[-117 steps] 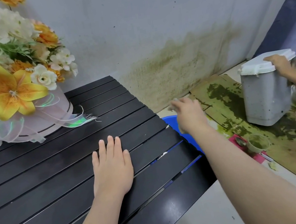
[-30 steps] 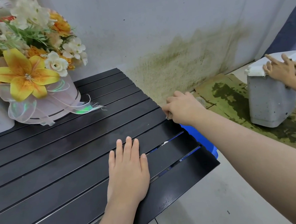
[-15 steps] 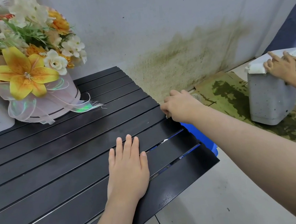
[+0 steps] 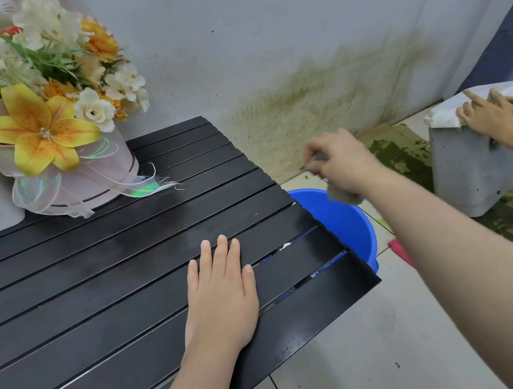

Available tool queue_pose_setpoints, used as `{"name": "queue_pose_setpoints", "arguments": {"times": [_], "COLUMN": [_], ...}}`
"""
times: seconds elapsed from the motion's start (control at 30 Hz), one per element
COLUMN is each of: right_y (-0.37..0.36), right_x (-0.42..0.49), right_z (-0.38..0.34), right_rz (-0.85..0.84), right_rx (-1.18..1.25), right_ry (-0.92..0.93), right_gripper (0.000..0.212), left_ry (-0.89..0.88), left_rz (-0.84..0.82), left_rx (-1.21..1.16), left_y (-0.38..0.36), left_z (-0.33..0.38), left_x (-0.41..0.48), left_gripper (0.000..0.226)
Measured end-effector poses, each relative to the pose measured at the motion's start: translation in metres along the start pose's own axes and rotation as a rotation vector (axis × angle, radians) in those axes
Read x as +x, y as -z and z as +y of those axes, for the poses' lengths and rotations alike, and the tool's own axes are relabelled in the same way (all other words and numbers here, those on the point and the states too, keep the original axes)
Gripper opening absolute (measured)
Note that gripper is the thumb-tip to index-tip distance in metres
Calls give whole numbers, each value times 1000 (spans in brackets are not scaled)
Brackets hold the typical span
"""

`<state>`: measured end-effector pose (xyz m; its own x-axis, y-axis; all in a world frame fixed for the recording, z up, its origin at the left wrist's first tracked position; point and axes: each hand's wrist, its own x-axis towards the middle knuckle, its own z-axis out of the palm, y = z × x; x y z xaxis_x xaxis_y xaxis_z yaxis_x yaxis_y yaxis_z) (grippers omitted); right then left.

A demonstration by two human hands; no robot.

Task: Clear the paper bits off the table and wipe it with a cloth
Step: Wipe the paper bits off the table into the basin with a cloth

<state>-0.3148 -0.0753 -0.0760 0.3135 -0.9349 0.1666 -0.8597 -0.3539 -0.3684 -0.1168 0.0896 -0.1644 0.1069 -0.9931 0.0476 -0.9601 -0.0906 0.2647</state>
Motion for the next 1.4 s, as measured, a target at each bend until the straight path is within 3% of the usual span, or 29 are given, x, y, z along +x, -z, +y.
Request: {"name": "queue_pose_setpoints", "arguments": {"times": [0.17, 0.33, 0.5, 0.67, 0.8, 0.87, 1.2, 1.4], "right_y": [-11, -40, -48, -58, -36, -31, -53, -60], "right_x": [-11, -9, -6, -14, -34, -55, -70, -72], "right_z": [15, -11, -27, -45, -22, -11, -30, -46], "right_rz": [-102, -120, -148, -167, -74, -124, -76, -86], "right_rx": [-222, -464, -658, -422, -245, -198, -456, -351], "right_ry": [79, 250, 298, 317, 258, 250, 253, 300], "right_gripper": [3, 14, 22, 14, 5, 5, 21, 15], "left_ry": [-1, 1, 3, 1, -1, -2, 0, -1], "left_rz": [0, -6, -5, -3, 3, 0, 4, 8], "left_rx": [0, -1, -10, -17, -5, -8, -20, -12], "left_y": [0, 2, 2, 3, 2, 1, 1, 0], "left_z": [0, 0, 1, 1, 0, 1, 1, 1], "left_x": [-1, -1, 0, -1, -1, 0, 0, 0], "left_gripper": [54, 54, 54, 54, 54, 54, 53, 53]}}
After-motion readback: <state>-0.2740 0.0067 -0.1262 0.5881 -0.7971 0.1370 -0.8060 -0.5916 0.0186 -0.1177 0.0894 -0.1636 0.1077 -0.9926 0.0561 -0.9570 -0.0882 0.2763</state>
